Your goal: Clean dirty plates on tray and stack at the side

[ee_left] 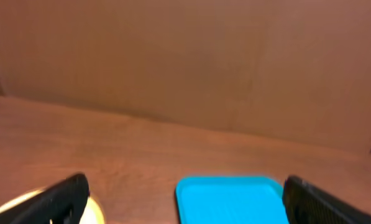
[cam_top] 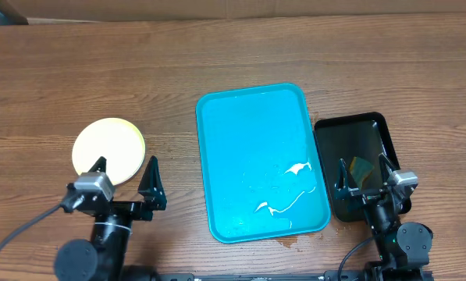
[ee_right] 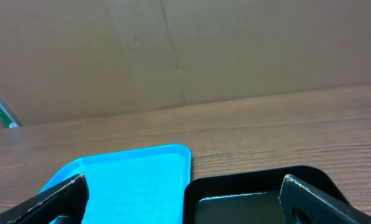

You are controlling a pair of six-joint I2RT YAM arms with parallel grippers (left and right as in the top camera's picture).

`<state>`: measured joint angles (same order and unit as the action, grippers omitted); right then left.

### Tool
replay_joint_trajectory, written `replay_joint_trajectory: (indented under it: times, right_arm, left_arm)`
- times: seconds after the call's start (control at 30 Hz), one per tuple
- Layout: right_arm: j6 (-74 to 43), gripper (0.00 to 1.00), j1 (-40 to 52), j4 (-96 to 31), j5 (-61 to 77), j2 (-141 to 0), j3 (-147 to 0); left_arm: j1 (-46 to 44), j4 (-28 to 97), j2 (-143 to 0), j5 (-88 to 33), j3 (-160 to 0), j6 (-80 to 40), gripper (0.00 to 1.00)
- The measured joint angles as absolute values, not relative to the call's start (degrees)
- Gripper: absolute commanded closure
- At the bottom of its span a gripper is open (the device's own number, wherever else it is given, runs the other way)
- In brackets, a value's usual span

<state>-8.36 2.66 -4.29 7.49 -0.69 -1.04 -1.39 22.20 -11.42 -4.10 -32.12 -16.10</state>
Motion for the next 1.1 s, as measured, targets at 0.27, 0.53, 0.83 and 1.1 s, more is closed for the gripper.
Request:
replay_joint_trajectory:
  times: [0.27, 0.53, 0.83, 1.1]
  right_arm:
    - [-8.36, 0.00, 2.68, -4.32, 7.49, -0.69, -1.04]
    - [-8.36, 0.00, 2.66, -4.27, 7.49, -0.69, -1.04]
    - [-8.36, 0.00, 2.66, -4.29, 7.49, -0.69, -1.04]
    - [-8.36, 0.00, 2.66, -4.29, 7.46, -0.69, -1.04]
  left_arm:
    - [-1.39, 2.48, -1.28, -3.60, -12.71, -19.59, 0.00]
    - [-1.39, -5.48, -1.02, -3.60, -1.87, -19.64, 0.00]
    - [-1.39, 3.75, -0.86, -3.14, -0.49, -19.79, 0.00]
    - [-1.39, 4.14, -0.84, -2.92, -0.47, -19.81, 0.00]
